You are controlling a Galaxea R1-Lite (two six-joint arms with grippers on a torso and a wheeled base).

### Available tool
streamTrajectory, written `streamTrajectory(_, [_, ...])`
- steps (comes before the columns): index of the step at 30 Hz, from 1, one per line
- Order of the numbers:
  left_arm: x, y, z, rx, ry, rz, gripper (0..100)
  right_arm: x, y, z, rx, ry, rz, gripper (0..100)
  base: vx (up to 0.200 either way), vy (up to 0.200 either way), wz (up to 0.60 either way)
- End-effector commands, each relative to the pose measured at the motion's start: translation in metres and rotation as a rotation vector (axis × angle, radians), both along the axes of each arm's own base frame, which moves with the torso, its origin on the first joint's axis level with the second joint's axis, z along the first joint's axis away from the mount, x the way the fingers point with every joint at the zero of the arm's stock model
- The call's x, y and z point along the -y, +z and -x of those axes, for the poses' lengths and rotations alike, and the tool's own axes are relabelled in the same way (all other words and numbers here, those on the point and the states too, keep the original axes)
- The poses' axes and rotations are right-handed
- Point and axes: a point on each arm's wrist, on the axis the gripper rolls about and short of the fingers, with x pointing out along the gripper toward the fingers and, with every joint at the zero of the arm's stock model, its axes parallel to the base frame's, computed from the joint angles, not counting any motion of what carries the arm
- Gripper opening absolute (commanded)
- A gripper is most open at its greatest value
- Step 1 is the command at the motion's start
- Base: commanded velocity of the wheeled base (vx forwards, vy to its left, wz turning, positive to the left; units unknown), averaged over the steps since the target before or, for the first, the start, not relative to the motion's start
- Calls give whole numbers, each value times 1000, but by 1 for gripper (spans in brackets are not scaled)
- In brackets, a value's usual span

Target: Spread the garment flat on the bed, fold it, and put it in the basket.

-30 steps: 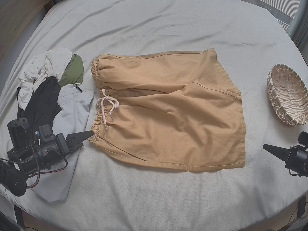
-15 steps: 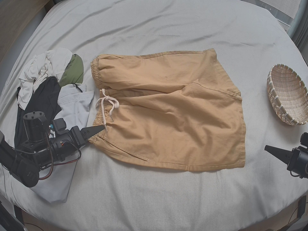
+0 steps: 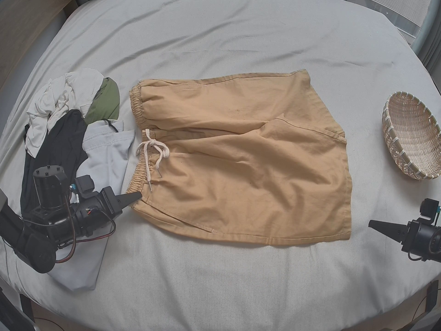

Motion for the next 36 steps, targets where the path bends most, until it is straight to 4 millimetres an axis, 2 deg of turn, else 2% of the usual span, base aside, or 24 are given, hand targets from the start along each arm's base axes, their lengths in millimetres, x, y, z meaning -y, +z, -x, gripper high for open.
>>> streamTrajectory(1, [-1, 4, 10, 49, -2, 10, 0, -6, -27, -28, -136, 39, 4, 100, 0, 0, 0])
streamTrajectory(13, [0, 5, 10, 66, -2, 26, 0, -31, -53, -55, -154, 53, 67, 100, 0, 0, 0])
streamTrajectory(18, [0, 6, 10, 69, -2, 26, 0, -31, -61, -65, -152, 24, 80, 100, 0, 0, 0])
streamTrajectory(19, [0, 6, 11, 68, -2, 25, 0, -31, -62, -66, -145, 19, 80, 0, 0, 0, 0])
streamTrajectory(25, [0, 3, 10, 59, -2, 23, 0, -30, -63, -65, -135, 7, 78, 0, 0, 0, 0])
streamTrajectory(30, [0, 1, 11, 49, -2, 21, 0, -29, -64, -57, -143, 7, 76, 0, 0, 0, 0])
streamTrajectory(36, [-3, -9, 24, -8, -19, 20, 0, -27, -46, -39, -105, -17, 16, 0, 0, 0, 0])
